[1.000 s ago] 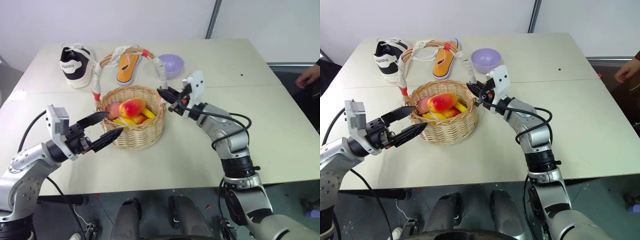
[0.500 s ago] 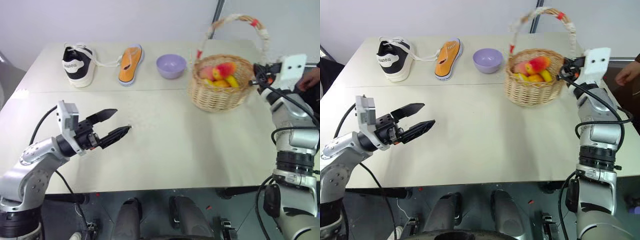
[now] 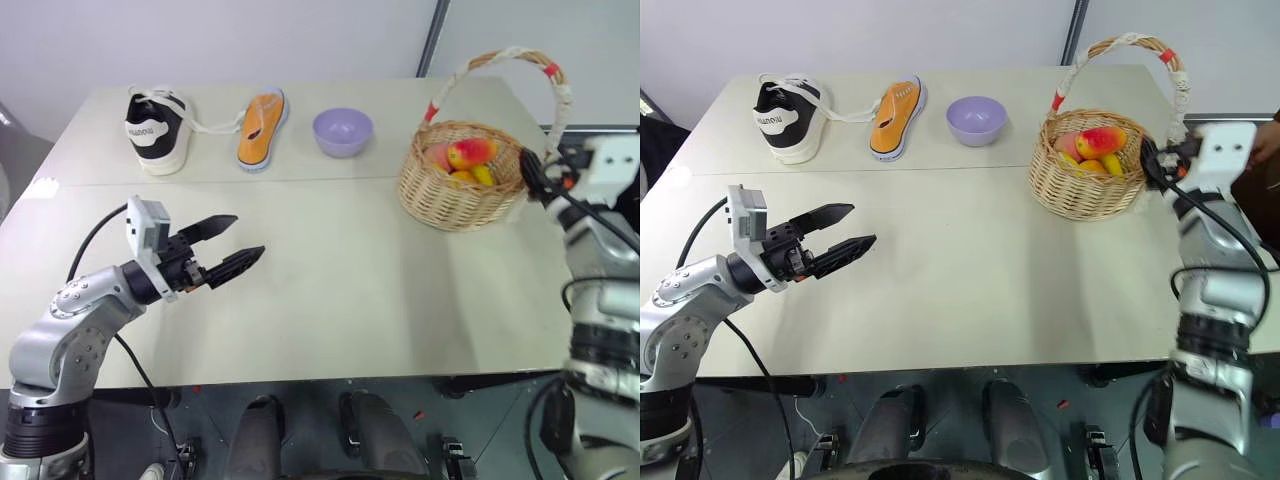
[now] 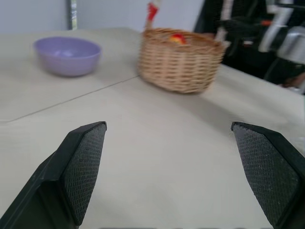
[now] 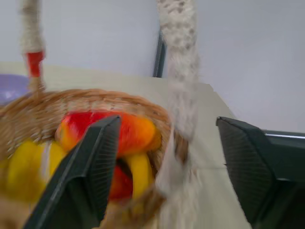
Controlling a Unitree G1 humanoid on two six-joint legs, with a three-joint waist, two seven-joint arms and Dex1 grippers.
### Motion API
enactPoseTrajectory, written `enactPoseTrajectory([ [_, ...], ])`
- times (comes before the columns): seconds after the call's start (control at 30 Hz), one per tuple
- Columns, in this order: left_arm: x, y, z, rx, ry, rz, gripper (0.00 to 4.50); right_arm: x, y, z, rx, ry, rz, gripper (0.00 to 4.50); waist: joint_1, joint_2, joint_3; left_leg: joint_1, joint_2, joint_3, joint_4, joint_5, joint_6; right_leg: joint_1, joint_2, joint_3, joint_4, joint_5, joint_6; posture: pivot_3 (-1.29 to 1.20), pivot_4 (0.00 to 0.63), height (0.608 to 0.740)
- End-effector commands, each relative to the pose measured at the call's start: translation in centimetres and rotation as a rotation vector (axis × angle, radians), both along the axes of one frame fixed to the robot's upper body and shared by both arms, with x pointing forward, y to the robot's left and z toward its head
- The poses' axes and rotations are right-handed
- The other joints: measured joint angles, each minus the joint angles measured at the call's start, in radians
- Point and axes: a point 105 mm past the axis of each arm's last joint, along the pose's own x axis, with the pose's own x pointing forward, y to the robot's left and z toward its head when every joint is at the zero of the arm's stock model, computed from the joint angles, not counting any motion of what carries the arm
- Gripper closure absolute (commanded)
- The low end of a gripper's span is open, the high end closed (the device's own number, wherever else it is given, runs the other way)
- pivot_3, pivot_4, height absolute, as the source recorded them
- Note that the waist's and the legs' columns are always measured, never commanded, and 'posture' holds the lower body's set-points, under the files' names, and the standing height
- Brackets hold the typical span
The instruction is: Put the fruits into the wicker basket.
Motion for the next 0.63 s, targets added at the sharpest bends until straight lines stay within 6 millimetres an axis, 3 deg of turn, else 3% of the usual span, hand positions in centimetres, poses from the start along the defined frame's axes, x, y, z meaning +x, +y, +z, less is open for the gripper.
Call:
enactPoseTrajectory([
  [0.03, 0.3, 2.2, -0.3, 0.074, -0.022, 0.107, 0.0, -2.2, 0.3, 2.0, -0.008, -0.067, 0.096, 1.14, -0.004, 0.0, 0.0, 0.0, 0.0, 0.0, 0.0, 0.0, 0.0, 0.0, 0.0, 0.0, 0.0, -0.001, -0.001, 0.0, 0.15, 0.736],
  [0.23, 0.6, 7.0, -2.9, 0.184, -0.015, 0.348, 0.0, -4.6, 10.0, -3.2, -0.175, 0.136, 0.613, 1.14, -0.016, 0.001, 0.0, 0.004, 0.002, 0.0, -0.002, 0.0, 0.0, 0.001, 0.002, 0.001, 0.001, -0.003, -0.001, 0.0, 0.15, 0.736],
  [0.3, 0.4, 8.6, -3.7, 0.198, -0.006, 0.42, 0.0, -5.1, 12.3, -5.1, -0.209, 0.183, 0.719, 1.14, -0.014, 0.001, 0.0, 0.004, 0.002, 0.0, -0.002, 0.0, 0.0, 0.001, 0.002, 0.001, 0.002, -0.003, -0.002, 0.0, 0.15, 0.736],
  [0.43, -0.6, 9.9, -4.8, 0.206, 0.005, 0.494, 0.0, -4.7, 14.2, -7.0, -0.186, 0.207, 0.783, 1.14, -0.007, 0.001, 0.0, 0.002, 0.001, 0.0, 0.0, 0.0, 0.0, 0.0, 0.0, 0.001, 0.0, -0.003, -0.002, 0.0, 0.15, 0.736],
  [0.63, -2.2, 9.5, -5.6, 0.172, 0.034, 0.509, 0.0, -3.6, 14.9, -7.7, -0.174, 0.208, 0.799, 1.14, 0.0, 0.0, -0.001, 0.0, -0.001, 0.002, 0.001, 0.0, 0.0, 0.001, -0.003, 0.001, -0.002, -0.002, -0.004, 0.0, 0.15, 0.736],
])
